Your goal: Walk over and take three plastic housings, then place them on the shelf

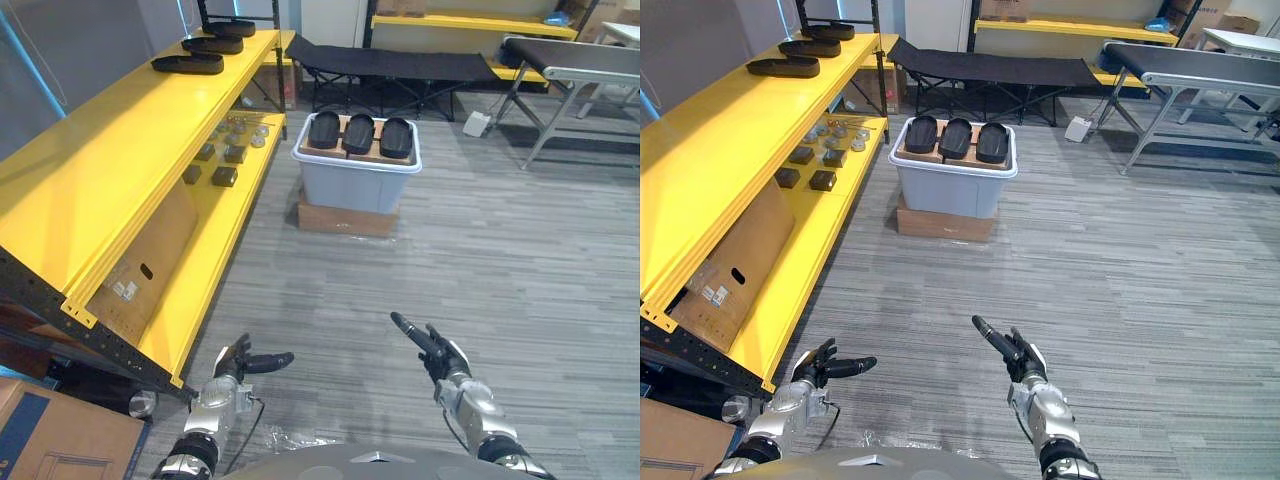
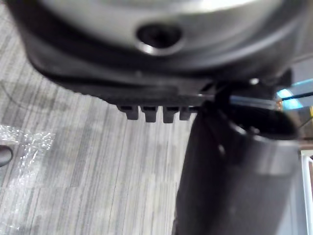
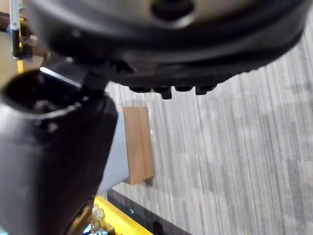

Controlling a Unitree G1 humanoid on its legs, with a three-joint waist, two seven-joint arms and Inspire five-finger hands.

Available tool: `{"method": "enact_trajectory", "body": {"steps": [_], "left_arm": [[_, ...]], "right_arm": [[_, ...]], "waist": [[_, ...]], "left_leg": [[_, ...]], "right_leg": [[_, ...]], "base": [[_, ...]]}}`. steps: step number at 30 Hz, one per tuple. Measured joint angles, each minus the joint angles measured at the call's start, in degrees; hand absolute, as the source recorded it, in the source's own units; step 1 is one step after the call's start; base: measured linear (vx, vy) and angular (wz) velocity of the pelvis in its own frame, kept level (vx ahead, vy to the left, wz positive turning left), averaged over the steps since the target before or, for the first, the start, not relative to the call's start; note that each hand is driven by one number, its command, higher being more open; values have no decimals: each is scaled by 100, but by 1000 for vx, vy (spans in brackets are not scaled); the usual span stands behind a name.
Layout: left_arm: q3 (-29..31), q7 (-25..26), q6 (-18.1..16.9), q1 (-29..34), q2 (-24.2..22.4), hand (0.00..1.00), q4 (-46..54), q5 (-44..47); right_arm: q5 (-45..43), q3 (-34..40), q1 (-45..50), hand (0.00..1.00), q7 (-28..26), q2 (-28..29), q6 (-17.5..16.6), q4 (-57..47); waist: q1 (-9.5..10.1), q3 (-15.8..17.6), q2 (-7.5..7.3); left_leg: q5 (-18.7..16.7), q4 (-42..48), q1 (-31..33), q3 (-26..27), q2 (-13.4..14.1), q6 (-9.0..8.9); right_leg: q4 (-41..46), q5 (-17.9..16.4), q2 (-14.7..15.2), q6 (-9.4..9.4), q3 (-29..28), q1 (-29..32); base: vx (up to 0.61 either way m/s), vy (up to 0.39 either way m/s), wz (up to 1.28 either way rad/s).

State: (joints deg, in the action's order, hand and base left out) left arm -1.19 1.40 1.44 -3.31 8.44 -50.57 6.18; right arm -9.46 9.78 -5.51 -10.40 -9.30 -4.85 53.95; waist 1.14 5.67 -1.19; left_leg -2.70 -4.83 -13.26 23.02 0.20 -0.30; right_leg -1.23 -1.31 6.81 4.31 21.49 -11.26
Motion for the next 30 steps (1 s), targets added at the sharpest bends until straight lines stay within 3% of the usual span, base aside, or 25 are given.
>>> {"method": "enact_trajectory", "body": {"steps": [4, 11, 16, 20, 30], "left_arm": [[-253, -332, -6, -83, 76, 100, -2, 429], [-366, -726, -58, -72, 79, 100, -6, 780], [-351, -662, -58, -45, 88, 100, -9, 1781], [-326, -500, -85, 175, 29, 100, -32, 2129], [-219, -534, -131, 561, -197, 100, -178, 2145]], "right_arm": [[-19, -150, -206, 100, -107, -186, 25, 267], [-1, -264, -204, 100, -187, -186, 77, 437], [-23, -256, -120, 100, -66, -180, 81, 436], [-288, -198, 234, 100, 90, -78, 82, 435], [-494, -106, 804, 100, 357, 344, 51, 432]], "waist": [[-129, 92, 20], [-158, 206, 43], [-142, 269, 19], [-148, 284, 31], [-143, 356, 3]], "left_leg": [[1, 6, 76, -64, -24, 2], [-2, 111, 88, -126, -31, 8], [-8, 175, 135, -195, -122, 36], [86, 121, 161, -285, -161, 187], [183, -28, 167, -287, -164, 162]], "right_leg": [[-94, 64, -2, -11, 33, -17], [-97, 272, 22, -54, 1, -25], [-94, 298, 94, -45, 10, -1], [-52, 290, 116, -36, 40, 37], [-21, 234, 147, -8, 22, 133]], "base": [[20, 4, 4], [-32, 16, -1], [-110, 31, 0], [-135, 19, 7], [-108, 33, 0]]}}
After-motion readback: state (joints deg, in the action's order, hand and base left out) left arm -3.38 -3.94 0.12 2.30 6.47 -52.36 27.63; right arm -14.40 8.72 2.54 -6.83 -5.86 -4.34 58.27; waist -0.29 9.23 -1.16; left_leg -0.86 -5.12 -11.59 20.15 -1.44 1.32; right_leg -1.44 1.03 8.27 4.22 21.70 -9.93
